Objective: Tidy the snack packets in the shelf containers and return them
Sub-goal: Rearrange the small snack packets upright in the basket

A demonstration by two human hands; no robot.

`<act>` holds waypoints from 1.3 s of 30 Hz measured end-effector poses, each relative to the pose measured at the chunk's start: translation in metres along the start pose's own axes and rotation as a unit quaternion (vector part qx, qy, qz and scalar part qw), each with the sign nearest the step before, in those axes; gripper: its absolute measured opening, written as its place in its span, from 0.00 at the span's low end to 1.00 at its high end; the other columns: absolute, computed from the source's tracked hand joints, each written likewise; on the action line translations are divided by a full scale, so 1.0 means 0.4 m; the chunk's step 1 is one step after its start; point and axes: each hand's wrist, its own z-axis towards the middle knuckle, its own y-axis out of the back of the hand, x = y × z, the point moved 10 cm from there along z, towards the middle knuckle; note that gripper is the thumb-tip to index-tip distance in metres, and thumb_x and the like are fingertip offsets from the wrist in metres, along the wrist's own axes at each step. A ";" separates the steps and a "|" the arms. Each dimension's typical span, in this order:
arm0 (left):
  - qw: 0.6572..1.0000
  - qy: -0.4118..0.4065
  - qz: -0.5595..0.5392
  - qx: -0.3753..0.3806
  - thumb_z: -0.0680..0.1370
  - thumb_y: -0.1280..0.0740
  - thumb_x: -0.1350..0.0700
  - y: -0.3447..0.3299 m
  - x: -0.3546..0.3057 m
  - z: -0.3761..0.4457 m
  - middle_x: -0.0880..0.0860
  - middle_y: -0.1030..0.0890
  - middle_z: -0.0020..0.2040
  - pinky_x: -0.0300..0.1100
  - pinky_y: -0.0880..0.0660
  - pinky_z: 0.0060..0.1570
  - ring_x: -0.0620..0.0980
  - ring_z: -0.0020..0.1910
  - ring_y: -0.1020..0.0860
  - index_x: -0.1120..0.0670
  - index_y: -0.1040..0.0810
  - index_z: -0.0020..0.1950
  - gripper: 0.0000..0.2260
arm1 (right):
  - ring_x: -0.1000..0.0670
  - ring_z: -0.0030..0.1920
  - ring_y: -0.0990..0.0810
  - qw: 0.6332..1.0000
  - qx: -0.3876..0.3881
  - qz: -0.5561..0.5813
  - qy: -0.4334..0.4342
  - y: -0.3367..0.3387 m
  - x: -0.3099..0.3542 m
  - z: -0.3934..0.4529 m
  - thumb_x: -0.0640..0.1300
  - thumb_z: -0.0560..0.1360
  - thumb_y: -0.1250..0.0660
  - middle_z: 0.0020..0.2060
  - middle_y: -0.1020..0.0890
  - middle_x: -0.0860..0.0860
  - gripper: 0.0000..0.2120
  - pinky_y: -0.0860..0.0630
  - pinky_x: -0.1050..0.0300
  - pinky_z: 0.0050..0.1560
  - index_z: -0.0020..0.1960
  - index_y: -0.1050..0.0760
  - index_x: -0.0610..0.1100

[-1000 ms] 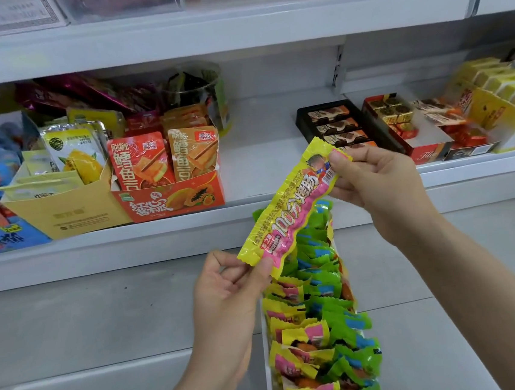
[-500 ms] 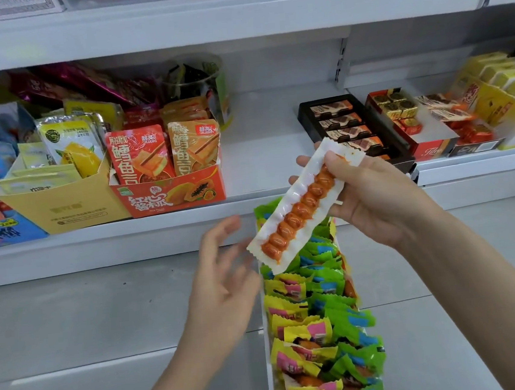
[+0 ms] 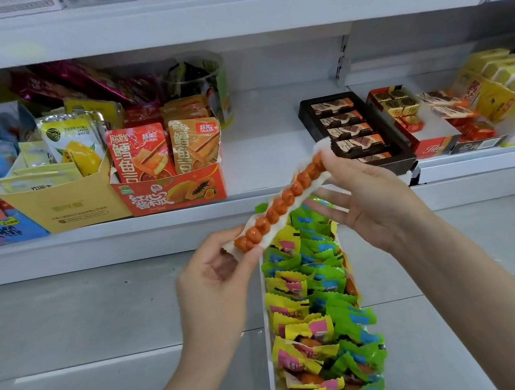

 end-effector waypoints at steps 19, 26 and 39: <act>0.909 -0.119 0.350 0.193 0.81 0.34 0.51 -0.145 0.092 0.070 0.49 0.26 0.67 0.37 0.38 0.69 0.47 0.68 0.31 0.55 0.24 0.68 0.17 | 0.51 0.45 0.13 0.861 -0.095 -0.294 0.404 0.071 0.323 -0.123 0.47 0.80 0.33 0.40 0.13 0.51 0.05 0.18 0.62 0.46 0.49 0.18 0.54; 0.866 -0.131 0.431 0.217 0.81 0.37 0.46 -0.184 0.117 0.099 0.52 0.24 0.62 0.42 0.36 0.67 0.51 0.64 0.32 0.56 0.23 0.68 0.20 | 0.54 0.44 0.14 0.863 -0.035 -0.288 0.413 0.019 0.273 -0.122 0.41 0.81 0.34 0.41 0.14 0.61 0.10 0.17 0.57 0.48 0.51 0.19 0.56; 0.891 -0.115 0.350 0.263 0.81 0.42 0.43 -0.165 0.129 0.021 0.43 0.30 0.54 0.28 0.38 0.60 0.41 0.59 0.31 0.50 0.20 0.65 0.20 | 0.49 0.36 0.16 0.808 0.027 -0.448 0.381 -0.096 0.094 -0.039 0.47 0.78 0.31 0.39 0.14 0.54 0.06 0.22 0.53 0.41 0.52 0.16 0.52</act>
